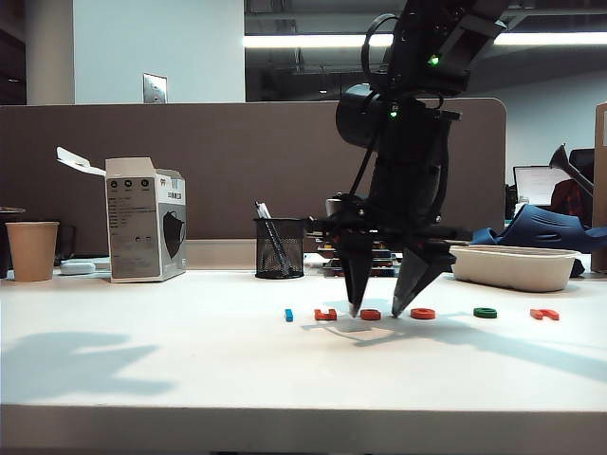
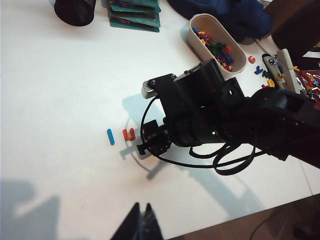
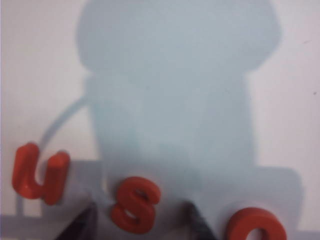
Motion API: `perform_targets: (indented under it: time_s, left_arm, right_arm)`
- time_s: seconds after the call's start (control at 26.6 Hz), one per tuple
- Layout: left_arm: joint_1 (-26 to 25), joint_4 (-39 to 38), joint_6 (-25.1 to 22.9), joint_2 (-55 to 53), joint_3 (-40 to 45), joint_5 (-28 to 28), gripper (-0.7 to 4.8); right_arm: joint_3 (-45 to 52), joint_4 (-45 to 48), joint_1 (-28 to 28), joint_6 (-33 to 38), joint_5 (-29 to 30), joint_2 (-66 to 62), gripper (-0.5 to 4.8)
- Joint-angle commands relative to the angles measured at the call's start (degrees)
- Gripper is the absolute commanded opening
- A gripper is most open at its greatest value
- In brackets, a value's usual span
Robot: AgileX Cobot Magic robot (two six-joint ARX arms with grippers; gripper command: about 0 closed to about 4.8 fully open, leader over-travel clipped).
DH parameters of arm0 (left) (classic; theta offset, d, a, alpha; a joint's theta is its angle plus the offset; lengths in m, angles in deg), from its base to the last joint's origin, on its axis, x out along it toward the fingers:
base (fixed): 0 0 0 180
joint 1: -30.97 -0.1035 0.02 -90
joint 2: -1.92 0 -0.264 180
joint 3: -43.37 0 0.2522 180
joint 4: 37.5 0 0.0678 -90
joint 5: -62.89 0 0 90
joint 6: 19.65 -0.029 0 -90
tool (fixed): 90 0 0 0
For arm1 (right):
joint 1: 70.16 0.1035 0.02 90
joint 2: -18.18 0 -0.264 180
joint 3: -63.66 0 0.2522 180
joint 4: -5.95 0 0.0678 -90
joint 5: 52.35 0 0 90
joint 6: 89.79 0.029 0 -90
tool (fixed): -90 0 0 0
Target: Select the appropriate letters from the row of letter magnets placed on the table to arrange into the word "sun".
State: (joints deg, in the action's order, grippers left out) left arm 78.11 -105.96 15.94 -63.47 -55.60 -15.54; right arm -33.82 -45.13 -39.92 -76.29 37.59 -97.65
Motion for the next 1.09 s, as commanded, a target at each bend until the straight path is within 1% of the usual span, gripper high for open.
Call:
perform_targets:
  time_s: [0.04, 0.49, 0.56, 0.6, 0.83, 0.9, 0.94, 1.09]
  left_arm:
    - [-0.1, 0.3, -0.4, 0.2, -0.2, 0.1, -0.04]
    - [-0.1, 0.4, -1.3, 0.2, -0.2, 0.2, -0.04]
    - [-0.1, 0.4, -1.3, 0.2, -0.2, 0.2, -0.04]
    - [-0.1, 0.4, -1.3, 0.2, -0.2, 0.2, -0.04]
    - [-0.1, 0.4, -1.3, 0.2, -0.2, 0.2, -0.04]
    - [-0.1, 0.4, -1.3, 0.2, -0.2, 0.2, -0.04]
    - [-0.1, 0.4, -1.3, 0.2, -0.2, 0.2, -0.04]
    - [-0.1, 0.4, -1.3, 0.2, -0.2, 0.2, -0.04]
  right_arm:
    - [-0.2, 0.0, 0.2, 0.2, 1.6, -0.7, 2.05]
    - [-0.2, -1.6, 0.6, 0.3, 2.2, -1.5, 1.93]
    - [-0.2, -1.7, 0.6, 0.3, 2.2, -1.5, 1.53]
    - [-0.2, -1.8, 0.6, 0.3, 2.2, -1.5, 1.44]
    - [-0.2, -1.9, 0.6, 0.3, 2.1, -1.5, 1.43]
    - [-0.2, -1.9, 0.6, 0.2, 2.1, -1.5, 1.29]
    - [-0.2, -1.9, 0.6, 0.2, 2.1, -1.5, 1.04]
    - [-0.2, -1.9, 0.6, 0.2, 2.1, -1.5, 0.98]
